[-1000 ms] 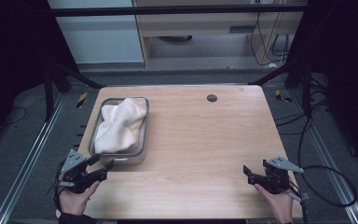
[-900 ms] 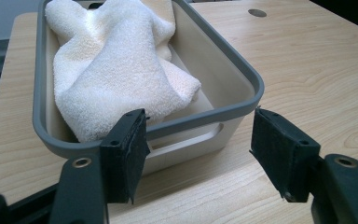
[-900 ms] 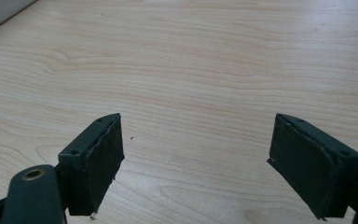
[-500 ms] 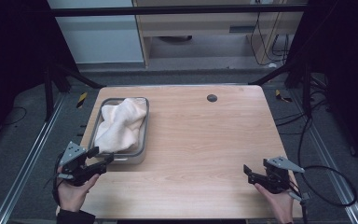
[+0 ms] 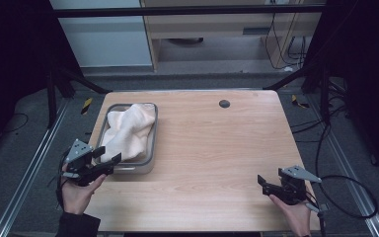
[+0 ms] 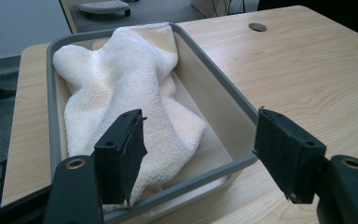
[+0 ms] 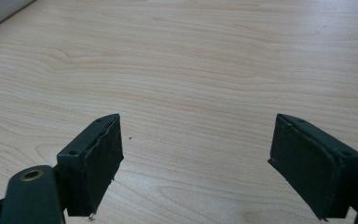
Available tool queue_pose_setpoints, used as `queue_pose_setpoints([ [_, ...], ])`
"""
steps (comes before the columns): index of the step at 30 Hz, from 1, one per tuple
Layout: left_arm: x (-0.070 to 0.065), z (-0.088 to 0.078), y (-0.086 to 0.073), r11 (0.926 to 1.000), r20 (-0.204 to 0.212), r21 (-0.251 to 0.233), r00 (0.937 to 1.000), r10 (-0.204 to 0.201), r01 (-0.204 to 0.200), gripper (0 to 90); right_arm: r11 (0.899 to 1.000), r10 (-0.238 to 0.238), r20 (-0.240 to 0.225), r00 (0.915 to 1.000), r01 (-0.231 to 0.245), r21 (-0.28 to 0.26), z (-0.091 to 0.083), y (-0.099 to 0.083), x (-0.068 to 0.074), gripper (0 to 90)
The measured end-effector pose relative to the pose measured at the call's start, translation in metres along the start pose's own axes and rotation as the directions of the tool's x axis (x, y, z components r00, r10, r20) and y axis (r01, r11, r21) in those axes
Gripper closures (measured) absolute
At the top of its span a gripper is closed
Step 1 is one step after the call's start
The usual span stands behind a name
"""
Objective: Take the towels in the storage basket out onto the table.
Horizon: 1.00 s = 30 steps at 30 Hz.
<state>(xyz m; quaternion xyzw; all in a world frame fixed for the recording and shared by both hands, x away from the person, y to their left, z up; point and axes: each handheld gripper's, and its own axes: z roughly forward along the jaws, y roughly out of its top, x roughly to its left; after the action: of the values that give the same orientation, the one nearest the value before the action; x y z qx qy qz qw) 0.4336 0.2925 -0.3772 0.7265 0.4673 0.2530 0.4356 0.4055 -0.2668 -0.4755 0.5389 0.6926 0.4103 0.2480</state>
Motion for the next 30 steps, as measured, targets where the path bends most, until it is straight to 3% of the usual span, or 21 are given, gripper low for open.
queue_pose_setpoints([
  [8,0.004,0.008,0.014,0.9999,0.001,0.013,1.0,0.003,-0.003,32.0,1.0,-0.006,0.002,1.0,0.006,0.0,0.0,0.0,-0.001,16.6],
  [20,0.006,0.024,0.03,0.997,-0.01,0.066,0.9991,0.041,-0.041,30.9,1.0,-0.015,0.002,0.9999,0.015,0.012,0.001,0.0,0.0,16.6],
  [30,0.009,0.037,0.042,0.9933,-0.005,0.106,0.9989,0.046,-0.045,29.3,1.0,-0.018,0.001,0.9998,0.018,0.014,0.001,0.0,0.001,16.6],
])
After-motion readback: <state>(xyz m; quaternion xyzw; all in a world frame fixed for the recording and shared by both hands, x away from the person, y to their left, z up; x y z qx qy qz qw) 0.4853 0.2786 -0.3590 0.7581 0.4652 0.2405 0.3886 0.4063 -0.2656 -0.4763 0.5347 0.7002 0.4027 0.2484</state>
